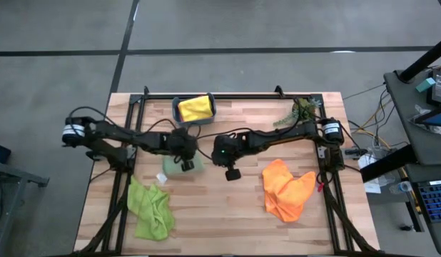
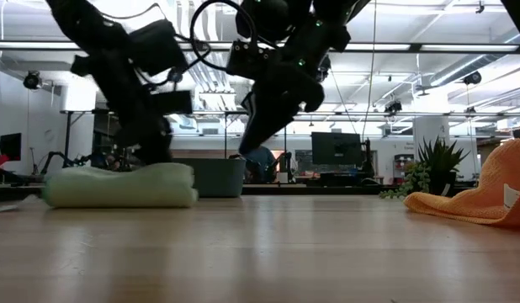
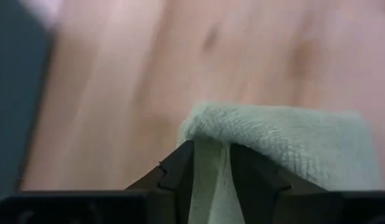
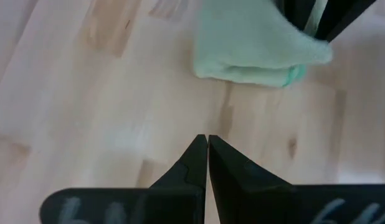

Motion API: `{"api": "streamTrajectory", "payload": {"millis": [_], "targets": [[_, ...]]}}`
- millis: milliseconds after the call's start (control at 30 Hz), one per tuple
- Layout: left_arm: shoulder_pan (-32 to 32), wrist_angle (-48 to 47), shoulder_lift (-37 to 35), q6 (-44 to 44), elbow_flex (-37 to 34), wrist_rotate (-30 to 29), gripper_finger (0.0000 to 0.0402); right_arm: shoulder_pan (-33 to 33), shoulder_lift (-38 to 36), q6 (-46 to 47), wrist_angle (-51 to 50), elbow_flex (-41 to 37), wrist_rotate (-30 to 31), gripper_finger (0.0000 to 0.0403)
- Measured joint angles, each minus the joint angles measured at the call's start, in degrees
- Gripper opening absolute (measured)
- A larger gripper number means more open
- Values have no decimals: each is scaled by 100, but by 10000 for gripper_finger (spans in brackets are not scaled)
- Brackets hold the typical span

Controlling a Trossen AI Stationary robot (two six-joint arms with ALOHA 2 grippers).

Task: Fold microfiber towels
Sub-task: Fold the green microfiber towel

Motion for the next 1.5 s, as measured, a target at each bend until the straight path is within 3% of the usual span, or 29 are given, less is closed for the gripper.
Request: {"api": "streamTrajectory", "payload": {"millis": [167,367,533,733,1067,1233,1500], "targets": [[-263,386,382,1022,374,813,72,149,0,193,-450,0,-1,8],[-598,451,474,1970,844,800,59,366,-2,481,-895,-4,1,8],[-594,412,118,1958,959,594,58,431,-4,679,-873,-13,37,8],[-596,-281,-764,1627,831,387,58,389,-4,798,-427,-20,62,8],[-601,-567,-2338,741,20,247,58,-148,-4,1257,959,-6,14,23],[-603,-592,-2914,757,-209,-431,58,-419,68,1413,1671,20,-5,70],[-597,-517,-3548,1346,-361,-2475,58,-478,833,1404,2266,602,-23,141]]}}
